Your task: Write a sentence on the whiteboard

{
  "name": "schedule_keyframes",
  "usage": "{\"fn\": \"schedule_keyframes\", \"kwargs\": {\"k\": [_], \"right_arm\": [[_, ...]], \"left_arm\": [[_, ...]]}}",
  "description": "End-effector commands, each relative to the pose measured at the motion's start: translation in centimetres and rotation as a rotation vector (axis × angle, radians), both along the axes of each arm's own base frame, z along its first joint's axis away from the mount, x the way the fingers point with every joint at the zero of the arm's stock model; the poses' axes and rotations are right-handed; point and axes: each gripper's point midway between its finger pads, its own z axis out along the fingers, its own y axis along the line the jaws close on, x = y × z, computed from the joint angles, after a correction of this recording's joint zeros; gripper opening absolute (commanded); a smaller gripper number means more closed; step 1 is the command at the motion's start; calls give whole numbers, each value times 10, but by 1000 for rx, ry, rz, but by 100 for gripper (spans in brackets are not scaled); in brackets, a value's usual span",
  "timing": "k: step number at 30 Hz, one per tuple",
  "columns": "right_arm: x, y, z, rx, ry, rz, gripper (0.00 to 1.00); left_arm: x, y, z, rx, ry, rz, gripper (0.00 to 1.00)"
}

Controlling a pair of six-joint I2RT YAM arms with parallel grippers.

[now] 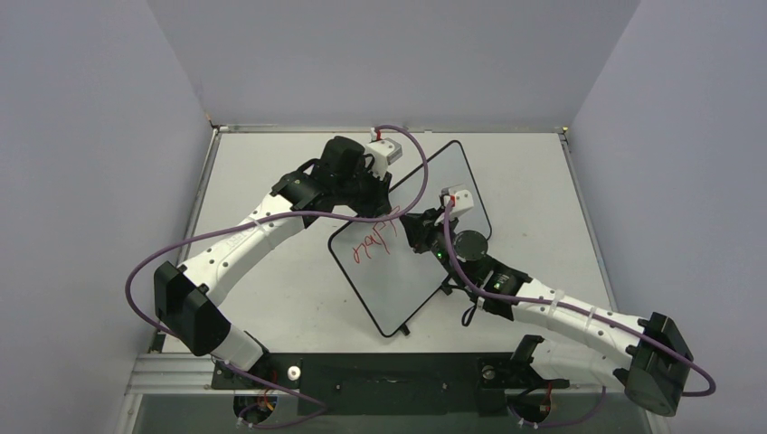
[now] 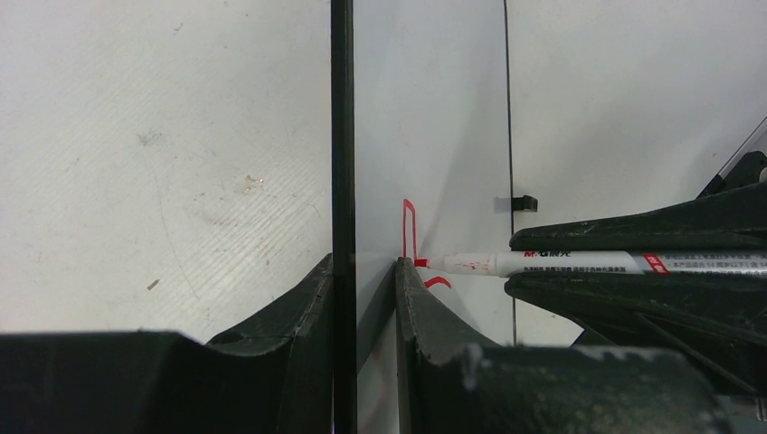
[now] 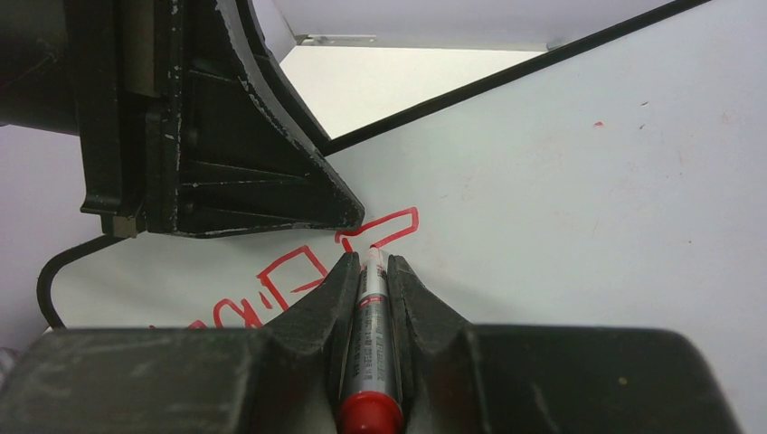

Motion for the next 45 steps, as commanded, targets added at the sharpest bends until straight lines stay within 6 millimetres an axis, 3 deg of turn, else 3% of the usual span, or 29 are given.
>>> {"fn": "schedule_keyframes", "kwargs": {"k": [1, 13, 19, 27, 34, 45], "right_arm": [[-11, 8, 1, 13, 14, 60, 0], [-21, 10, 13, 48, -2, 112, 0], [-22, -8, 28, 55, -29, 67, 0], [-5, -45, 24, 34, -27, -98, 0], [6, -59, 25, 12, -39, -175, 0], [13, -56, 27, 72, -79, -135, 0]], "left_arm": [[18, 21, 14, 98, -163, 26, 0], [18, 22, 14, 101, -163, 30, 0], [18, 22, 15, 100, -165, 30, 0], [18, 23, 14, 102, -168, 31, 0], [18, 24, 14, 103, -172, 33, 0], [17, 22, 16, 96, -172, 28, 0]]}}
